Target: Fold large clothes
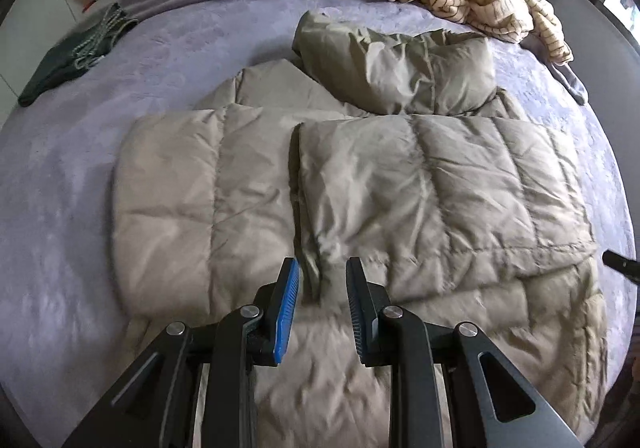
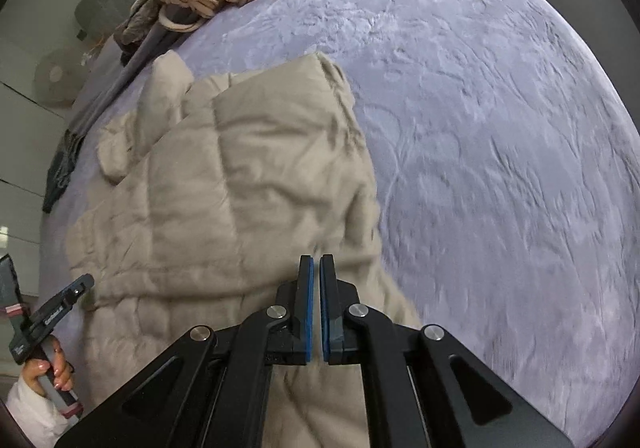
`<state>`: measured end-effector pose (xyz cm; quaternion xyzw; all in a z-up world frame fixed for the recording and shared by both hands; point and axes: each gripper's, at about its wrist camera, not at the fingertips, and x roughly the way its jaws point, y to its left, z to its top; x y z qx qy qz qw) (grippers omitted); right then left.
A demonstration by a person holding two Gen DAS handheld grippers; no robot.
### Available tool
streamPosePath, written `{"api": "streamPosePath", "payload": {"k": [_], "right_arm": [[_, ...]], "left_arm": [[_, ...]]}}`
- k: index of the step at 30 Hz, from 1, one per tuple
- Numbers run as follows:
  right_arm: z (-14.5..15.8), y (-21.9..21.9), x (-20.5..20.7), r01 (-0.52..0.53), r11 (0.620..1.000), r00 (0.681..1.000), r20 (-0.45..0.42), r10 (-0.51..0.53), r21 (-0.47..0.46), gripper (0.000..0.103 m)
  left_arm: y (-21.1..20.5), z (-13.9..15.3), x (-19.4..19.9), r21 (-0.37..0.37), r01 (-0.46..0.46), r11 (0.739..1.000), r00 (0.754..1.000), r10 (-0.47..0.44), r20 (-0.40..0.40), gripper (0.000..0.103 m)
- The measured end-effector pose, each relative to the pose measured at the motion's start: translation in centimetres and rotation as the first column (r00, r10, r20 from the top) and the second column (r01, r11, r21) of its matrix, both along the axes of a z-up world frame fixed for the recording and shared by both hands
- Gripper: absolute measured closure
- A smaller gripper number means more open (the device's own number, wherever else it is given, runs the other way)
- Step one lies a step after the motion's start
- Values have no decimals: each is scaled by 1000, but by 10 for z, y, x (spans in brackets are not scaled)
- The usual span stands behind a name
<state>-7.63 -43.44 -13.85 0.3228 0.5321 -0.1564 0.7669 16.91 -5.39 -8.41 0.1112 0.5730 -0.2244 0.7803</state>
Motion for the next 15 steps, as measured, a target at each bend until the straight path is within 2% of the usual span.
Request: {"api": "streamPosePath", "payload": {"k": [8,15], "right_arm": [[13,20,-35,-1,997,999,-53,5,72,99],[29,34,-58,-53,994,997,-50,58,93,98]], "left_arm": [[2,33,-49,38,-2,999,999,3,-34,76],[-6,54,-90,56,10,998,999,-8,-51,76]]}}
